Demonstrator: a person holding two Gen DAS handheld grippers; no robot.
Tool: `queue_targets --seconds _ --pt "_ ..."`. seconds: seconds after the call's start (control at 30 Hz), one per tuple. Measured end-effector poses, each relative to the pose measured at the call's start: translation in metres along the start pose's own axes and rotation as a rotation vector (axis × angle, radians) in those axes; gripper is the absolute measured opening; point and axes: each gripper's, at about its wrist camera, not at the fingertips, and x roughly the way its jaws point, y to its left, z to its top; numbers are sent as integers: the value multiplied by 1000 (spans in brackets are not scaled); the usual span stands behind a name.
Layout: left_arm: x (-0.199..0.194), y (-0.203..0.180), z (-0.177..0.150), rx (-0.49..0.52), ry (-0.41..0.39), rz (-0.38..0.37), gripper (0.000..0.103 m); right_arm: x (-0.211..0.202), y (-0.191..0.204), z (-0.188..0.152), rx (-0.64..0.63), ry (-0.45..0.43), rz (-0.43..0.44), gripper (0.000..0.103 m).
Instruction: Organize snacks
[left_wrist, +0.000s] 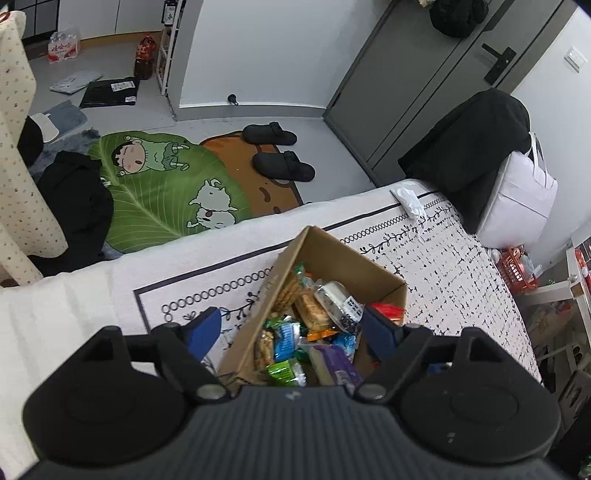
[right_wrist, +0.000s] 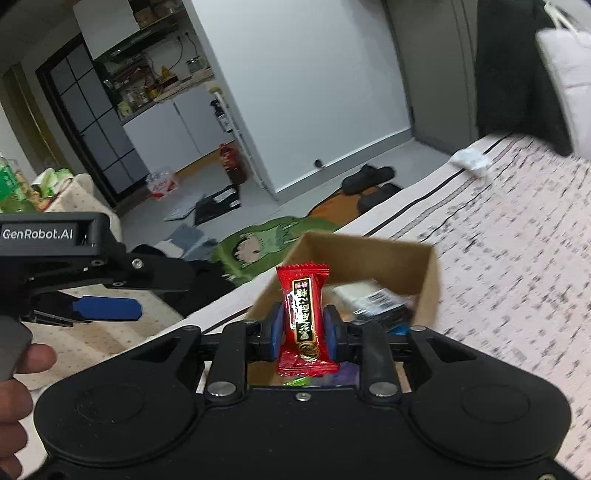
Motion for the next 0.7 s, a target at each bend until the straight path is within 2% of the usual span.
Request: queue_targets --seconds 0.13,0.43,0.7 --pt "-9 11 -3 -9 -5 11 83 1 9 -4 -2 15 30 46" --pt "-23 17 -17 10 8 17 83 -27 11 -5 -32 -15 -15 47" --pt "-35 3 -36 75 8 20 83 -56 5 -12 -38 -12 -75 56"
